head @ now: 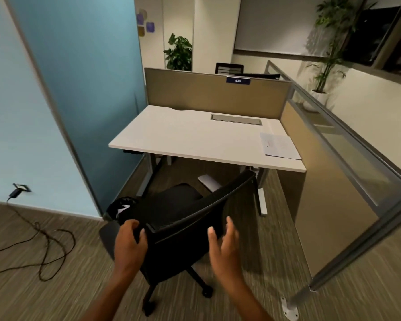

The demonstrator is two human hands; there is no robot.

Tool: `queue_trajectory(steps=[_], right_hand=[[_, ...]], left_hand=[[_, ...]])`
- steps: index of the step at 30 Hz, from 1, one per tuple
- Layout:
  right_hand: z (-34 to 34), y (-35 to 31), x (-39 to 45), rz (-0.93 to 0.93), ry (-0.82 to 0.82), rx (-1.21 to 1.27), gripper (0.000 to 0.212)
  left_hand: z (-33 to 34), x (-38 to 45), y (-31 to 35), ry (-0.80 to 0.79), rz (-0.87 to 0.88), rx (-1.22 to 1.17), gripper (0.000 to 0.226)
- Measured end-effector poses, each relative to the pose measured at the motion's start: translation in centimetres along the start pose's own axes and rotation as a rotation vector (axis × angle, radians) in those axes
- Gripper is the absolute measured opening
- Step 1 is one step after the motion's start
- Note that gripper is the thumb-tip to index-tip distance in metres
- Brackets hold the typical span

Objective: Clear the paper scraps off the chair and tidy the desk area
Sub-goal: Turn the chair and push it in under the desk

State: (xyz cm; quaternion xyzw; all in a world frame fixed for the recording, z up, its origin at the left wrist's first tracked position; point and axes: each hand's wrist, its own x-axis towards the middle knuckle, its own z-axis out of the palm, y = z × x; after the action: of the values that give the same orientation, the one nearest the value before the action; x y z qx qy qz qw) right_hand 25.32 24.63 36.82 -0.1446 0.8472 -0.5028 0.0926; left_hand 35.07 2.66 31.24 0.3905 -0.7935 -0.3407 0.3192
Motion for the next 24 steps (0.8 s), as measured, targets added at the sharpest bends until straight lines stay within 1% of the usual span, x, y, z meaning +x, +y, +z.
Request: queue_trajectory(steps=[3,5,8,11,13,15,18,19,21,22,24], right_hand=[[-1.7,-1.0,2.7,-0.178,0.143,-0.154,0.059],[-2.4,-1.8,4.7,-0.275,0.185,-0.243,0.053],[-2.2,-3.4,7.6,-0.361,0.155,-0.34,0.048],[-0.9,-4.6,9.8,-0.459,0.105,-0.448,0.045],[0.2,-5.0,11.1,-0.506,0.005,-0.549,0.049],[1.3,-5.1,11.9,-0.511,-0.132,-0.667,0.057],[2.7,-4.7,12.1,-0.484,-0.314,-0.776,0.07],[3.1,-4.5,11.9,-0.489,-0.329,-0.807,0.075],[3.8,-4.2,11.1,-0.529,-0.269,-0.842,0.08],[4.6,-4.0,10.9,-0.542,-0.224,-0.843,0.08],[5.2,-3.9,10.1,-0.568,-0.162,-0.84,0.08]], left_hand=[[-2.5,2.7,1.3,0.088,0.029,-0.06,0.012],[-4.0,4.5,2.3,0.133,0.091,-0.05,0.013],[-5.8,6.8,3.8,0.125,0.214,0.002,0.014],[-6.5,8.2,3.8,0.024,0.35,0.125,0.017],[-6.8,8.8,3.1,-0.073,0.42,0.216,0.023],[-6.9,9.1,2.3,-0.195,0.476,0.299,0.033],[-6.8,9.3,1.0,-0.368,0.463,0.442,0.053],[-6.7,9.4,0.7,-0.394,0.46,0.496,0.062],[-6.9,9.7,0.3,-0.358,0.473,0.577,0.077],[-6.9,10.3,-0.3,-0.328,0.475,0.6,0.081],[-7.1,10.8,-0.8,-0.263,0.479,0.64,0.083]])
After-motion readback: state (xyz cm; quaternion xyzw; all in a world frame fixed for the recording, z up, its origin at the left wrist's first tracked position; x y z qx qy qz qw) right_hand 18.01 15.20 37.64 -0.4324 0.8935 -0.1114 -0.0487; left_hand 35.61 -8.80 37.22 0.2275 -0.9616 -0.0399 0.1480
